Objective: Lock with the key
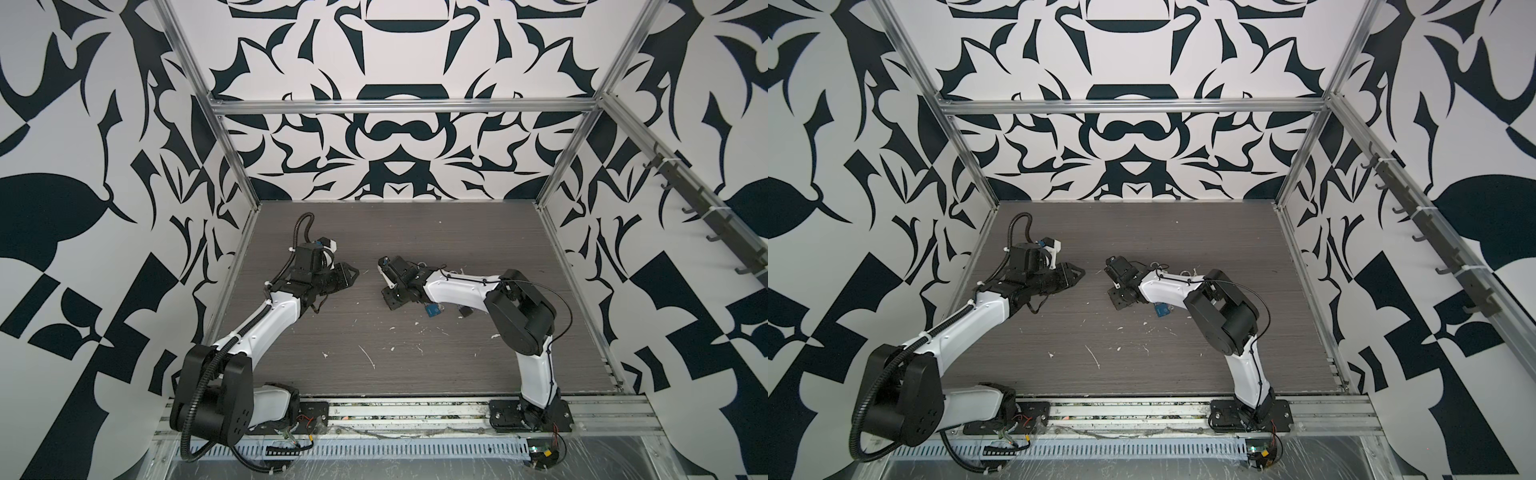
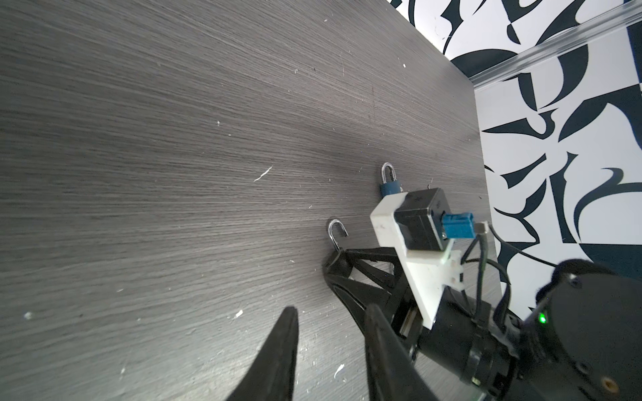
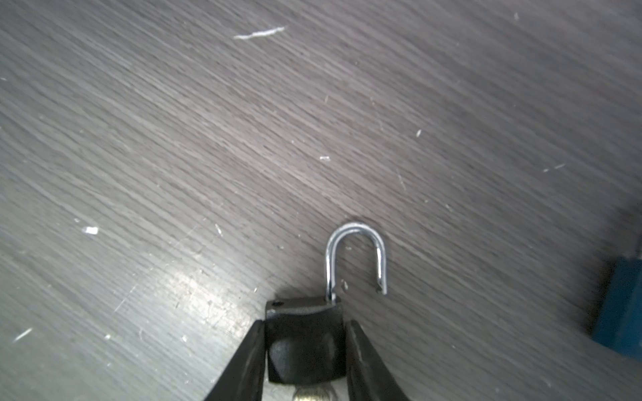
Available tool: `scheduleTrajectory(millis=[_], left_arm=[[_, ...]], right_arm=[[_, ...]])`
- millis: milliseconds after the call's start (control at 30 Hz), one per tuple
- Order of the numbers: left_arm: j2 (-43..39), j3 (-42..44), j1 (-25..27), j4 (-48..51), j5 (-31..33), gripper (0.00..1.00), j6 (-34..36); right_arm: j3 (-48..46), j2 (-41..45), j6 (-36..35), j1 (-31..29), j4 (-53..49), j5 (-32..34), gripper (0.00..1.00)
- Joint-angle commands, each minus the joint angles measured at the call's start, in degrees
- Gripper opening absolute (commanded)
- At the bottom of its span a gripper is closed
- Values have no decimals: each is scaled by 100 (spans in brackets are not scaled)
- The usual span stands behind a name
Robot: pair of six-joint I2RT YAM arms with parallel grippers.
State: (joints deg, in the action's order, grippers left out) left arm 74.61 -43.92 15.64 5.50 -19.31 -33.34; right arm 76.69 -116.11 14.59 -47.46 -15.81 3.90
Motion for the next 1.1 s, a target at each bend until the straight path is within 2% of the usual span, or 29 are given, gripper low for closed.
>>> scheduleTrajectory(millis=[0, 133, 300, 400, 700, 933, 1067], left_arm=[[-114, 112, -43, 48, -23, 36, 65], [-113, 117, -48, 31, -10, 35, 56], [-113, 121, -51, 26, -11, 36, 53], [-113, 113, -77, 38, -11, 36, 76], [-113, 97, -105, -88, -415, 35, 214], [-52, 223, -11, -522, -1236, 36, 86], [77, 188, 243, -875, -1620, 37, -18]], right_arm=[[223, -16, -77, -45, -145, 161, 42], [266, -99, -105, -79, -184, 190, 42], [260, -66, -114, -105, -213, 243, 12], [233, 61, -123, -105, -220, 199, 0], [-170, 1190, -195, -116, -178, -397, 0], [-677, 2067, -332, -314, -126, -580, 0], [-914, 2391, -359, -421, -63, -693, 0]])
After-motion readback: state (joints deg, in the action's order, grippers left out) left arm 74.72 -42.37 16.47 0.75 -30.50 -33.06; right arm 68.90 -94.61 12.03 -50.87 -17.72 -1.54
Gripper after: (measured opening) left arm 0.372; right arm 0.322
